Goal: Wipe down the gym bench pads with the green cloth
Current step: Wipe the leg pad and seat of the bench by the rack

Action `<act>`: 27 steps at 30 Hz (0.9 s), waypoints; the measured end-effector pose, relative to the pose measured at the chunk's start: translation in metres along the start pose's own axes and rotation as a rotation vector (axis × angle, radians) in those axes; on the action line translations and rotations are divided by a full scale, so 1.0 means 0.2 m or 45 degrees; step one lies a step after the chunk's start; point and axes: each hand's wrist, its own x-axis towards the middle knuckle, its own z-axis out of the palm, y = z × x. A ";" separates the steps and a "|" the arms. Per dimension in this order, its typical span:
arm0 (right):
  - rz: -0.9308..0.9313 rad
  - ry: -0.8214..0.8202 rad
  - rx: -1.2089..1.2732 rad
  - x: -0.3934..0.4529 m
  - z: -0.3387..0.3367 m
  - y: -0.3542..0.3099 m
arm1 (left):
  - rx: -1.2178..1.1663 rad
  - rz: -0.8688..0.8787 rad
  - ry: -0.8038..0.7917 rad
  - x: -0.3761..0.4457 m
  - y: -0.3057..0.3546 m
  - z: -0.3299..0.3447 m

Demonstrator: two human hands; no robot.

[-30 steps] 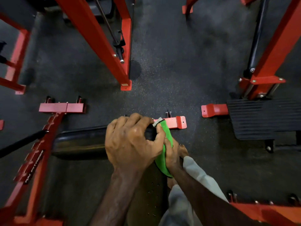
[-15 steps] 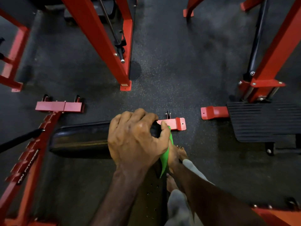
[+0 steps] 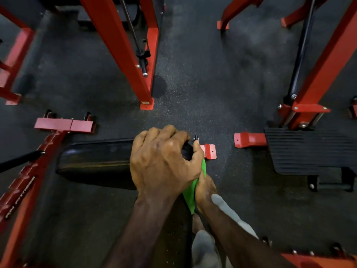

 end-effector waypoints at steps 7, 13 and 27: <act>-0.411 0.164 0.549 -0.19 0.01 -0.29 | -0.026 -0.007 -0.011 0.00 0.00 0.00; -0.766 0.256 0.547 -0.39 -0.13 -0.56 | -0.244 -0.051 0.020 0.00 0.01 -0.02; -1.485 0.040 -1.337 -0.76 0.08 -1.14 | -0.672 -0.844 0.661 -0.30 -0.47 -0.14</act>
